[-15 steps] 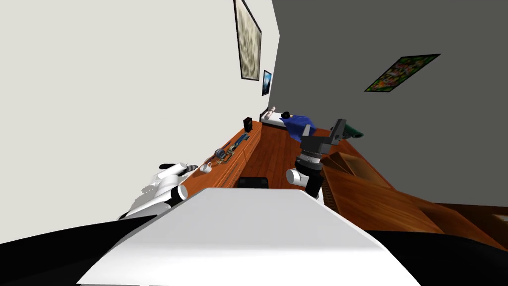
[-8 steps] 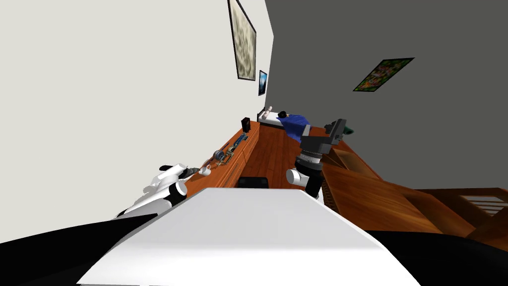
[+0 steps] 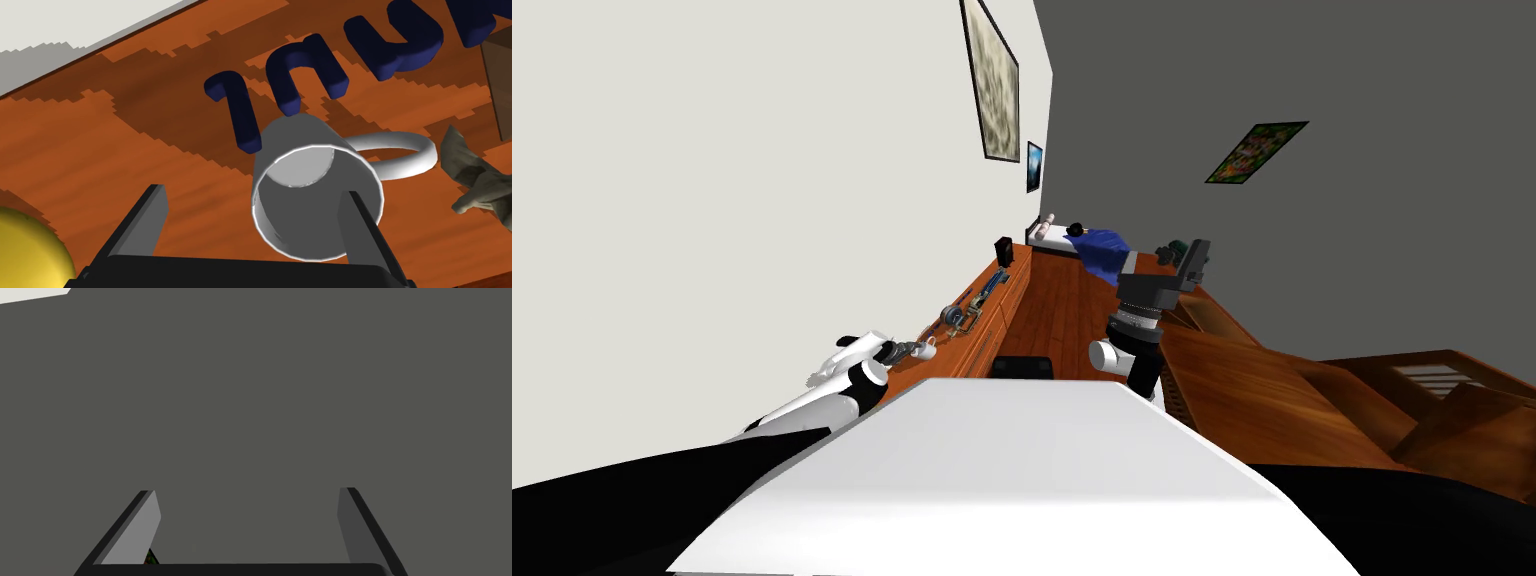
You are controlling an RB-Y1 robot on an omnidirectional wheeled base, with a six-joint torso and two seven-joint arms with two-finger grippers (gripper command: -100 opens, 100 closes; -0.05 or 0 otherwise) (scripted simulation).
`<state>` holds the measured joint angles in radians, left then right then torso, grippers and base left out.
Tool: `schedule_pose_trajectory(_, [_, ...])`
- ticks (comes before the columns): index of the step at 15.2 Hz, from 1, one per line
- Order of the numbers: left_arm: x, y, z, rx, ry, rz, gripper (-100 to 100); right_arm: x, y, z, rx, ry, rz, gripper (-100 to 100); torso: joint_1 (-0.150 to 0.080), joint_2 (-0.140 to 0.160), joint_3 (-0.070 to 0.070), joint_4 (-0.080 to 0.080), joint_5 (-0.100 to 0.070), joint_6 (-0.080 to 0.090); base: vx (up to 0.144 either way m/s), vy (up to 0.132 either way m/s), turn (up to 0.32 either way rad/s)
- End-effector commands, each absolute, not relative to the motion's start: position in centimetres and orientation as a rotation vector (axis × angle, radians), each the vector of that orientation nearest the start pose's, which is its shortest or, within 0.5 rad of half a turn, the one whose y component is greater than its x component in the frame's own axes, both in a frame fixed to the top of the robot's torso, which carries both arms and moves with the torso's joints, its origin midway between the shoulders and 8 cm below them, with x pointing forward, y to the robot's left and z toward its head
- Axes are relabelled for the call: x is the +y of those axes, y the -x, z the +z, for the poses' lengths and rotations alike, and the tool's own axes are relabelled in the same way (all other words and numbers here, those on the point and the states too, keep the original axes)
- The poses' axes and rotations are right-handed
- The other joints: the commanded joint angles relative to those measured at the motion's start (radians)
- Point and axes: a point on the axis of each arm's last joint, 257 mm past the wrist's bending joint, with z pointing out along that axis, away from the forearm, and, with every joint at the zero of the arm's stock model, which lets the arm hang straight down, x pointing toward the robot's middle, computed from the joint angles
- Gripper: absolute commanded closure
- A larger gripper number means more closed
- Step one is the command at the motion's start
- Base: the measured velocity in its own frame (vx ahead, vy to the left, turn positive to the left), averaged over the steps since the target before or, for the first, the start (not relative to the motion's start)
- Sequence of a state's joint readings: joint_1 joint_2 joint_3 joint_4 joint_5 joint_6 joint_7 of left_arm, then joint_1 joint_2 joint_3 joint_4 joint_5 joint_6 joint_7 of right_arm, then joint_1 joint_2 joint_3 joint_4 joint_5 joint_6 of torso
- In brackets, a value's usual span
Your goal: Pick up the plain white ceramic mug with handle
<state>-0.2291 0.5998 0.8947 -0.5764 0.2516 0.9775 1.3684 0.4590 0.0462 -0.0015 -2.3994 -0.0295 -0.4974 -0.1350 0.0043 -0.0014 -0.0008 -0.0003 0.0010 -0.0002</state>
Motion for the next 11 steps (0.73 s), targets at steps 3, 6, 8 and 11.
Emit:
schedule_pose_trajectory(3, [62.5, -23.1, -49.7, -1.269, 2.784, -0.297, -100, -27.9, -31.6, 8.8, 0.413, -0.621, 1.492, 0, -0.001, 0.0, 0.0, 0.0, 0.0, 0.0, 0.0, 0.022, -0.03])
schedule_pose_trajectory(6, [61.3, -22.7, -51.3, -1.257, 2.792, -0.3, -100, -27.9, -31.6, 8.8, 0.413, -0.621, 1.492, 0, -0.001, -0.002, -0.001, -0.001, 0.0, -0.001, 0.044, 0.04, 0.054])
schedule_pose_trajectory(8, [61.3, -22.6, -51.2, -1.258, 2.793, -0.297, -100, -27.9, -31.6, 8.8, 0.413, -0.621, 1.492, 0, 0.0, -0.004, -0.002, -0.001, 0.0, 0.0, 0.049, 0.031, 0.02])
schedule_pose_trajectory(11, [61.3, -22.7, -51.3, -1.256, 2.792, -0.3, 100, -27.9, -31.6, 8.8, 0.413, -0.621, 1.492, 0, -0.002, -0.002, -0.001, 0.0, -0.001, 0.0, 0.008, 0.004, -0.005])
